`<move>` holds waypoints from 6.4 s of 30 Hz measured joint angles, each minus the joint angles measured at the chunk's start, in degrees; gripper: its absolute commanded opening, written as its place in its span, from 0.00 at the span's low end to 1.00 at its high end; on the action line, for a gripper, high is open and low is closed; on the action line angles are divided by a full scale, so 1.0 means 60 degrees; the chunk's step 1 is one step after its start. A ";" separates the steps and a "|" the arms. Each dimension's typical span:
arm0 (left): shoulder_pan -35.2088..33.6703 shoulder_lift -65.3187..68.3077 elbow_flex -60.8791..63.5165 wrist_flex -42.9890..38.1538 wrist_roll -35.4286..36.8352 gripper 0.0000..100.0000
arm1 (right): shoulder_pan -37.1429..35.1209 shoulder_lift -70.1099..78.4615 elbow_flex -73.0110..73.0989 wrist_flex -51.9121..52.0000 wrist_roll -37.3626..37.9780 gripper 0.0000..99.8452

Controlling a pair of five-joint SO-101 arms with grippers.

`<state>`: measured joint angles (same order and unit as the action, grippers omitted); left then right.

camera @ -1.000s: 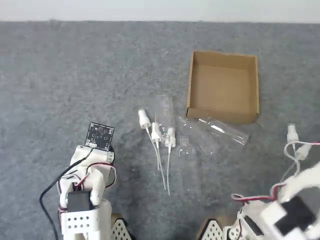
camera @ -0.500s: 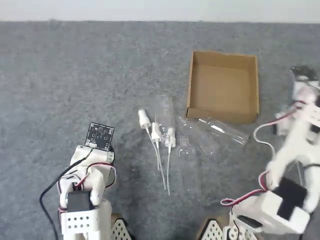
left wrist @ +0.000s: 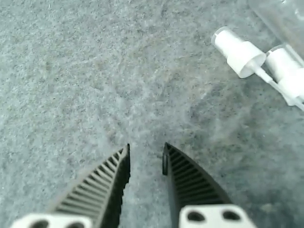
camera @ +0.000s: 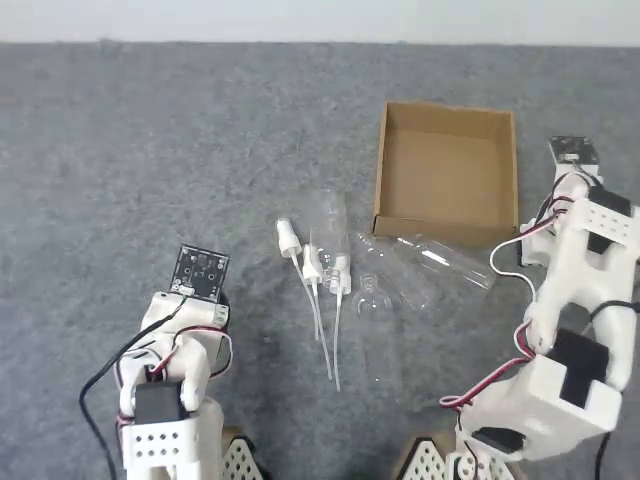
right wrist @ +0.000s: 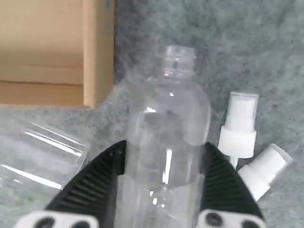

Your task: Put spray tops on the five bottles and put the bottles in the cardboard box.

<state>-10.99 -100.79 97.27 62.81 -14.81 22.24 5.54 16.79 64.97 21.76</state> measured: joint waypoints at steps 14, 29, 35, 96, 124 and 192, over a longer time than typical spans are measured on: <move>0.0000 0.0000 0.0000 0.0015 0.0000 0.10 | 0.0396 0.0000 -0.0791 -0.0015 0.0000 0.22; 0.0000 0.0000 0.0000 0.0015 0.0000 0.10 | 0.1377 0.2520 -0.2462 -0.0044 0.0762 0.22; 0.0000 0.0000 0.0000 0.0015 0.0000 0.10 | 0.1451 0.3136 -0.2462 -0.0396 0.0806 0.10; 0.0000 0.0000 0.0000 0.0015 0.0000 0.10 | -1.0535 0.2872 -0.4923 0.0440 -0.7267 0.01; 0.0000 0.0000 0.0000 0.0015 0.0000 0.10 | -0.9905 0.2872 -0.4923 0.1216 -0.7326 0.15; 0.0000 0.0000 0.0000 0.0015 0.0000 0.10 | 0.3560 0.1875 -0.0088 -0.2227 -0.0440 0.01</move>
<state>-10.99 -100.79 97.27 62.90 -14.81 43.60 16.79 16.26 51.60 19.12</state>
